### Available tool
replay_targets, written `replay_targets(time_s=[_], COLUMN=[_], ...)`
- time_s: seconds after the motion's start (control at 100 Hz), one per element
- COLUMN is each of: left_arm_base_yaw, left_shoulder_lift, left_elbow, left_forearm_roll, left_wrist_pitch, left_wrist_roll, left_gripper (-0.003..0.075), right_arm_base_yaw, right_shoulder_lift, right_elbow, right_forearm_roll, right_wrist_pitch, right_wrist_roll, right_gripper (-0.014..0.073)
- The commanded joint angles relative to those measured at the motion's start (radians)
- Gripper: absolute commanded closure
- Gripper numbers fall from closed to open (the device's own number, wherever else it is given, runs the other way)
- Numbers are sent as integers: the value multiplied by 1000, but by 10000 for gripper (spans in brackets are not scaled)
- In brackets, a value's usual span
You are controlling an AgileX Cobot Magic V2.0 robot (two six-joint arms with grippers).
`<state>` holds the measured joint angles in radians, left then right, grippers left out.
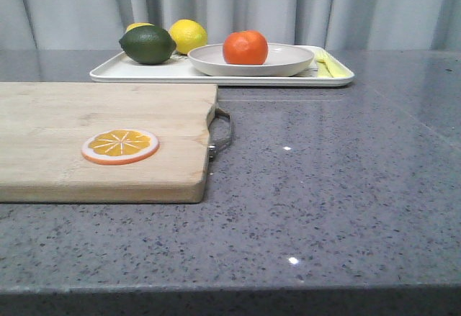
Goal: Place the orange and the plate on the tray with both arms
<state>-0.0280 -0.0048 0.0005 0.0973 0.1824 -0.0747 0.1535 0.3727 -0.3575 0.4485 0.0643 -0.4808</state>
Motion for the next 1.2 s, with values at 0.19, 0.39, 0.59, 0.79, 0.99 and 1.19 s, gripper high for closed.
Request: replay_targets(time_s=[0.19,0.39,0.59,0.79,0.99,1.19], left_arm_base_yaw=[3,3,3,3,3,3], left_shoulder_lift=[-33,-33,-33,-33,-33,-33], left_elbow=[10,10,10,10,10,10], left_forearm_roll=[-10,-10,-10,-10,-10,-10], left_wrist_pitch=[-80,-80,-80,-80,-80,-80], left_wrist_roll=[0,0,0,0,0,0], left_gripper=[741,741,740,741,741,741], right_arm_base_yaw=[-4,-4,-4,-5,-40,-74], right_shoulder_lift=[6,6,-69,-245,-400,-393], right_elbow=[-26,-22,8,129,262,301], right_forearm_roll=[1,0,-168,-366,-562,-569], right_wrist_pitch=[-79,-76,-64,-64,-34,-7], right_wrist_roll=[-5,-5,67,271,536,557], right_gripper=[695,695,695,695,695,695])
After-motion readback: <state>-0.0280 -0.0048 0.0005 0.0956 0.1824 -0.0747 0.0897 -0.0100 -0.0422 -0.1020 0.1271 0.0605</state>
